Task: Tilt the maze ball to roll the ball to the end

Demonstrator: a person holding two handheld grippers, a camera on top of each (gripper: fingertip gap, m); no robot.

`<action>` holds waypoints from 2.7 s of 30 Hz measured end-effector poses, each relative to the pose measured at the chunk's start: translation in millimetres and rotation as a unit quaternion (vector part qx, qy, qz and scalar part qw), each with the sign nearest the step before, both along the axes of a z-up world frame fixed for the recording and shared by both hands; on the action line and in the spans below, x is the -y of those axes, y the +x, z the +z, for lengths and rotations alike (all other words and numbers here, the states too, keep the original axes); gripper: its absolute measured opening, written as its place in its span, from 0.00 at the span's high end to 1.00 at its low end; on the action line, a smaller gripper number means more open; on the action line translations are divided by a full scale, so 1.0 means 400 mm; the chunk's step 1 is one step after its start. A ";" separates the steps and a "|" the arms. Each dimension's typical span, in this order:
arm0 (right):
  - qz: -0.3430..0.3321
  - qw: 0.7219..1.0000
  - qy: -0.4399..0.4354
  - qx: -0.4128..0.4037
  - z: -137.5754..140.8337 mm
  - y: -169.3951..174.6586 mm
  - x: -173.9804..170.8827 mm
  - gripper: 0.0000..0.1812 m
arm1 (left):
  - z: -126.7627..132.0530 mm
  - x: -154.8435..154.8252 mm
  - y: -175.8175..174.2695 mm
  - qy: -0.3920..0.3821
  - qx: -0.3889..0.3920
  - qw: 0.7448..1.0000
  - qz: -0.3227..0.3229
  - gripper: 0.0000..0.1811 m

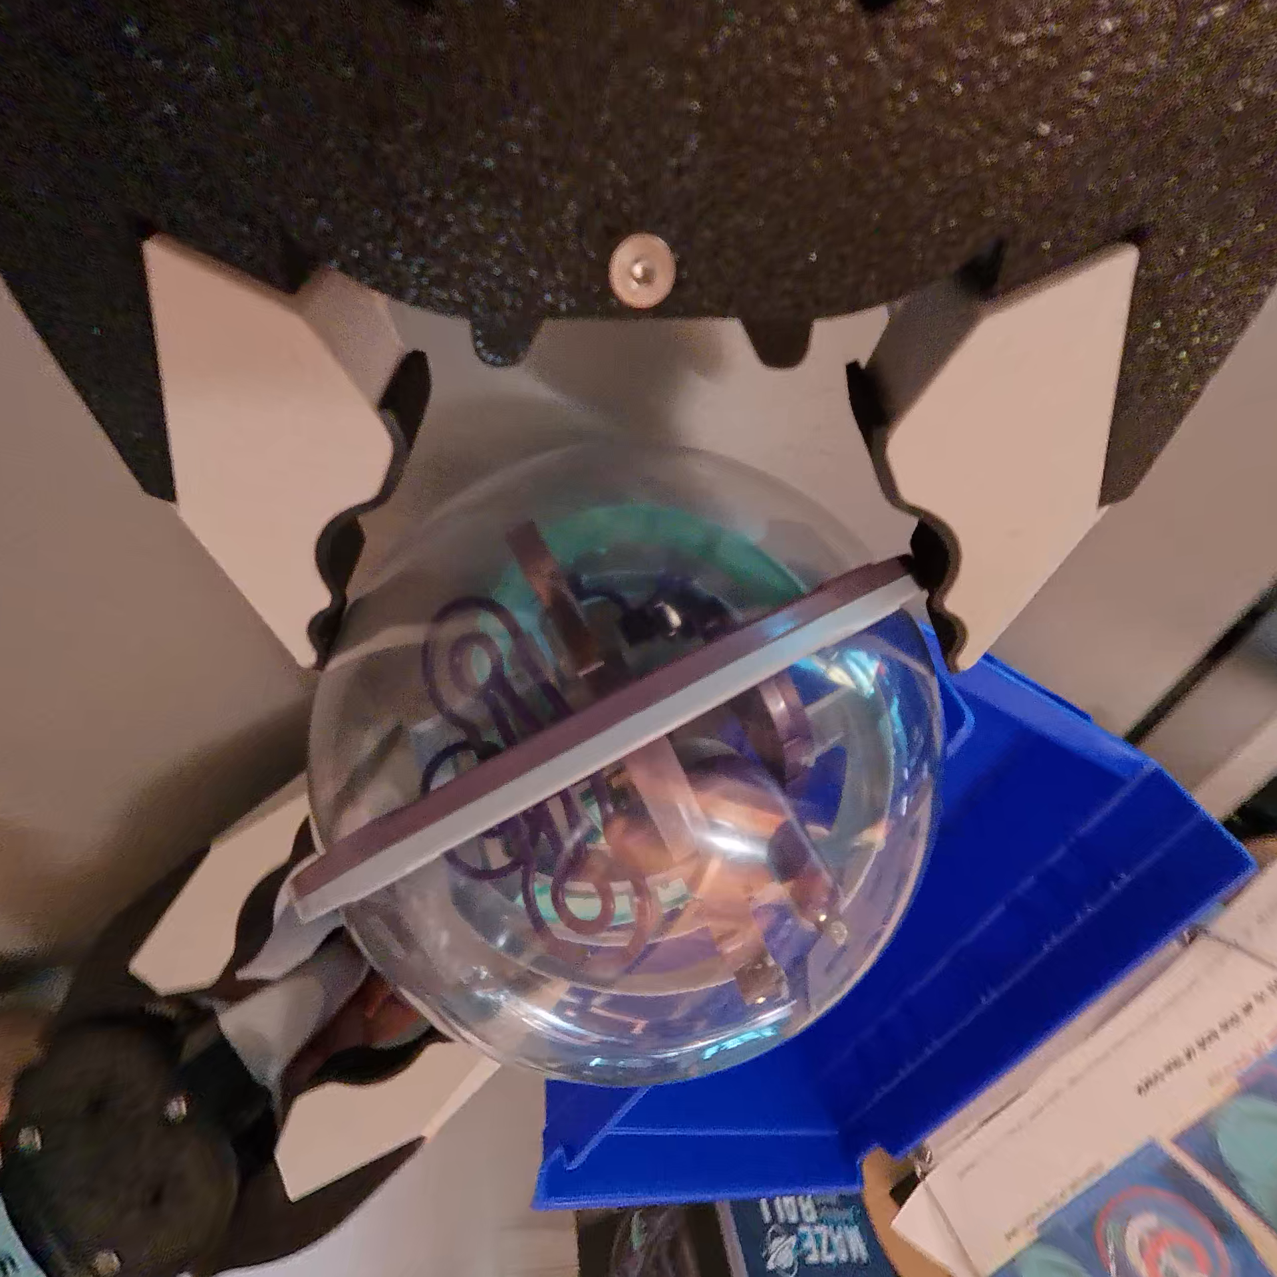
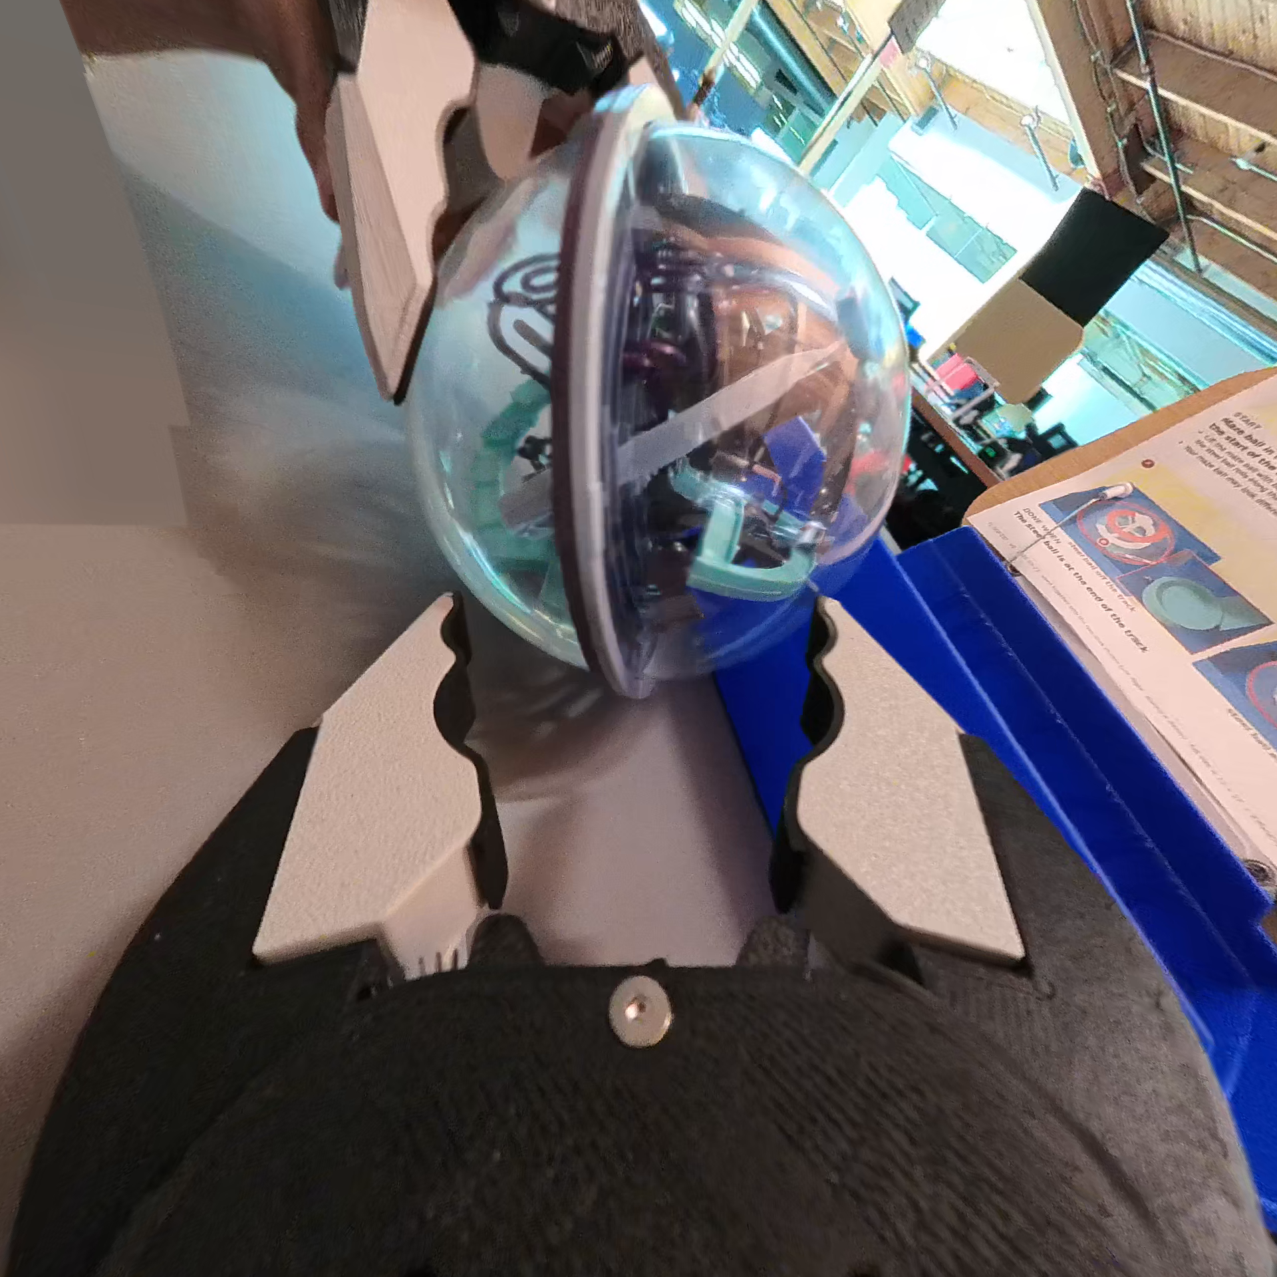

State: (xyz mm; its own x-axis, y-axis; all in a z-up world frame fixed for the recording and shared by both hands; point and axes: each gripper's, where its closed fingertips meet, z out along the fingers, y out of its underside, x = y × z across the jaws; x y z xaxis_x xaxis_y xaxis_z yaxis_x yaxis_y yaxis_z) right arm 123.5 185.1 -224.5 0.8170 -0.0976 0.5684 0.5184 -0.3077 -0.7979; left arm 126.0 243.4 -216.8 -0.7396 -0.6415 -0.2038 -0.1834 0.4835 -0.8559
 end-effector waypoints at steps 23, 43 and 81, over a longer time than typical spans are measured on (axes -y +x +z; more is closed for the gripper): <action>-0.007 1.000 -0.023 0.013 -0.028 0.049 -0.038 0.32 | -0.004 0.021 0.004 -0.125 -0.083 0.988 -0.035 0.13; 0.055 0.998 -0.018 0.001 0.018 -0.024 -0.010 0.32 | 0.002 0.041 -0.044 -0.141 -0.120 0.965 -0.186 0.16; -0.017 0.994 -0.103 -0.038 -0.077 -0.028 -0.023 0.51 | 0.142 0.017 -0.001 -0.258 -0.061 0.962 -0.065 0.21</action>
State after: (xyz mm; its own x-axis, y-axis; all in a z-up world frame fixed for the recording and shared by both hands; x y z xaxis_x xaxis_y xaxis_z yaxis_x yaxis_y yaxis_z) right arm 112.3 194.4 -255.4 0.8563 -0.0149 0.5162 0.4454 -0.4847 -0.7528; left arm 125.4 236.6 -160.0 -0.8190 -0.5339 0.2104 -0.2648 0.0263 -0.9640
